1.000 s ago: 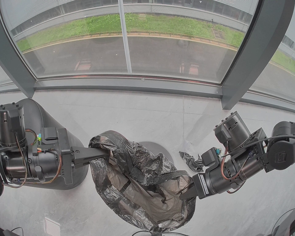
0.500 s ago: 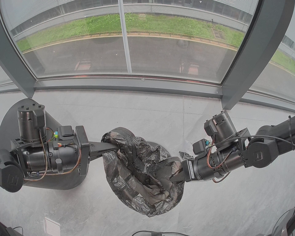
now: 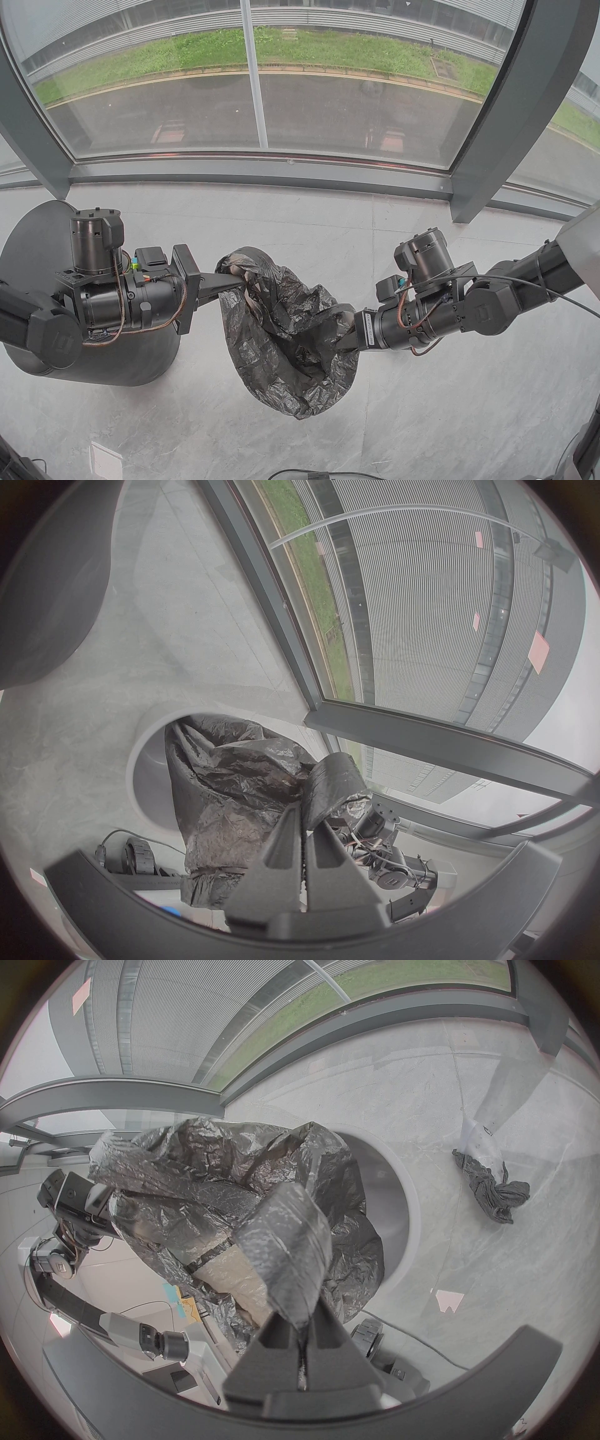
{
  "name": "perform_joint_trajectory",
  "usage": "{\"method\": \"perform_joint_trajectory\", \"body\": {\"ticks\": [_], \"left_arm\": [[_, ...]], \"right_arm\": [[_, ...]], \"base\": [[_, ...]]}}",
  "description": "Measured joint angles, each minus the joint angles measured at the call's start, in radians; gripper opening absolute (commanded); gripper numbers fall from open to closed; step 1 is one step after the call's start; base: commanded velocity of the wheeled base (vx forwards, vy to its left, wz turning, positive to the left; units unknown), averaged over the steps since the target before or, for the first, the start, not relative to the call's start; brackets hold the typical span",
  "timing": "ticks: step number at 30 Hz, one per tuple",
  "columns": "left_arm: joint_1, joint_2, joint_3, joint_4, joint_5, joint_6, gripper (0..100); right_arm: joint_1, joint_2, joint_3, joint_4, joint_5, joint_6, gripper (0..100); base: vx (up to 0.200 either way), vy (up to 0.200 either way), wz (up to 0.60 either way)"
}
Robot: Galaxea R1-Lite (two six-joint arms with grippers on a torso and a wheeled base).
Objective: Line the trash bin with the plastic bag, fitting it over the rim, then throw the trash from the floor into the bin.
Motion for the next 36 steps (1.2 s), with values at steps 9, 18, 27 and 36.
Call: {"method": "perform_joint_trajectory", "body": {"ticks": [9,18,27,36], "left_arm": [[0.04,0.084,-0.073,-0.001,0.0,0.011,0],[0.051,0.157,-0.092,-0.043,0.0,0.042,0],[0.042,0.186,-0.035,-0.052,0.0,0.045,0],[0.019,0.185,0.04,-0.054,0.004,0.046,0]], "right_arm": [[-0.008,0.11,-0.102,-0.039,-0.055,-0.032,0],[-0.023,0.171,-0.167,-0.044,-0.061,-0.037,0],[-0.025,0.177,-0.104,-0.047,-0.065,-0.037,0],[-0.019,0.134,0.099,-0.239,-0.067,-0.038,0]], "base": [[0.0,0.0,0.0],[0.0,0.0,0.0],[0.0,0.0,0.0],[0.0,0.0,0.0]]}}
